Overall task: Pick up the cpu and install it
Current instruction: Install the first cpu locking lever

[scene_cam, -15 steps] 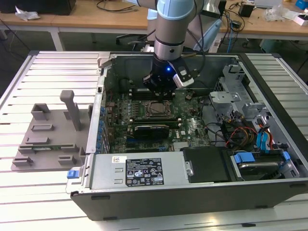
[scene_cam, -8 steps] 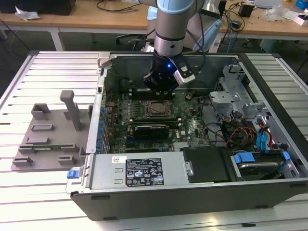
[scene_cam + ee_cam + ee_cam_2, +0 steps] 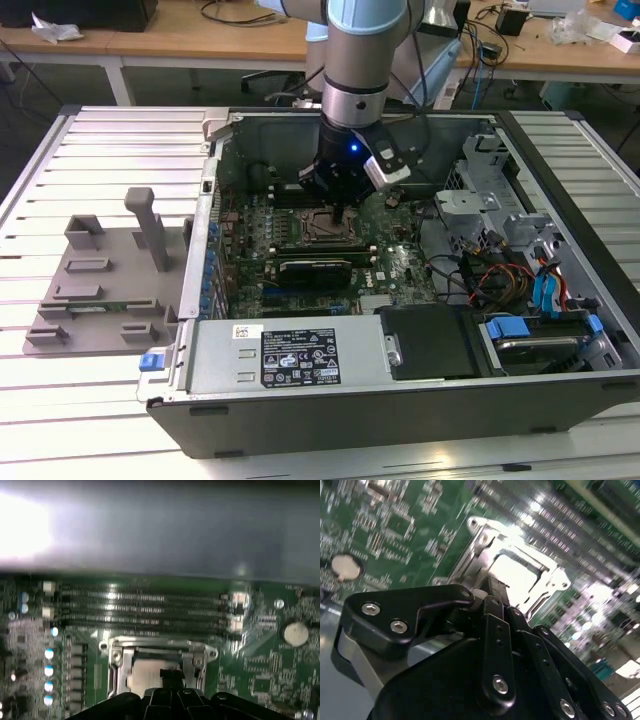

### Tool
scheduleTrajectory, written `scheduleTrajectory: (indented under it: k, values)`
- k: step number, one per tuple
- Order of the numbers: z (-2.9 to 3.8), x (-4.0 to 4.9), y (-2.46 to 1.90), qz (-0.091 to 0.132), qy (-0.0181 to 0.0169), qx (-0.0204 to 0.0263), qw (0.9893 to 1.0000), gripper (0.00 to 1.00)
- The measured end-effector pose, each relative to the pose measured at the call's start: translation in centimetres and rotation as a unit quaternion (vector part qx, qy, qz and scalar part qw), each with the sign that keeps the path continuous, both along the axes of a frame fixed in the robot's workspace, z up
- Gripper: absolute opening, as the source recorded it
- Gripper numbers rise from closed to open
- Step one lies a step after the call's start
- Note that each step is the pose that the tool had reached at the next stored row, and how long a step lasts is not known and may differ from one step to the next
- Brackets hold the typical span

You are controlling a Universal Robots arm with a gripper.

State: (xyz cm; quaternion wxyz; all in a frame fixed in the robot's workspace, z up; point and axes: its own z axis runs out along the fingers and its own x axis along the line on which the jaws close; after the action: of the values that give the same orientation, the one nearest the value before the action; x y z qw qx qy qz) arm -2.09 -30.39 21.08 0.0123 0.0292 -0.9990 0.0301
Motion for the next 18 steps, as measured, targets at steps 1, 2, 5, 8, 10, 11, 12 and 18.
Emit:
scheduleTrajectory:
  k: [1,2,5,8,10,11,12,18]
  values:
    - [0.00,0.01,-0.26,0.000,0.0000,0.0000,1.0000,0.11]
    - [0.05,0.00,-0.31,0.000,0.0000,0.0000,1.0000,0.11]
    - [1.03,0.00,-0.31,0.000,0.0000,0.0000,1.0000,0.11]
    - [1.81,0.00,-0.30,0.000,0.0000,0.0000,1.0000,0.11]
    - [2.23,0.00,-0.31,0.000,0.0000,0.0000,1.0000,0.11]
    - [2.35,0.00,-0.30,0.000,0.0000,0.0000,1.0000,0.11]
    - [2.56,0.00,-0.30,0.000,0.0000,0.0000,1.0000,0.11]
    - [3.35,0.00,-0.31,0.000,0.0000,-0.0001,1.0000,0.11]
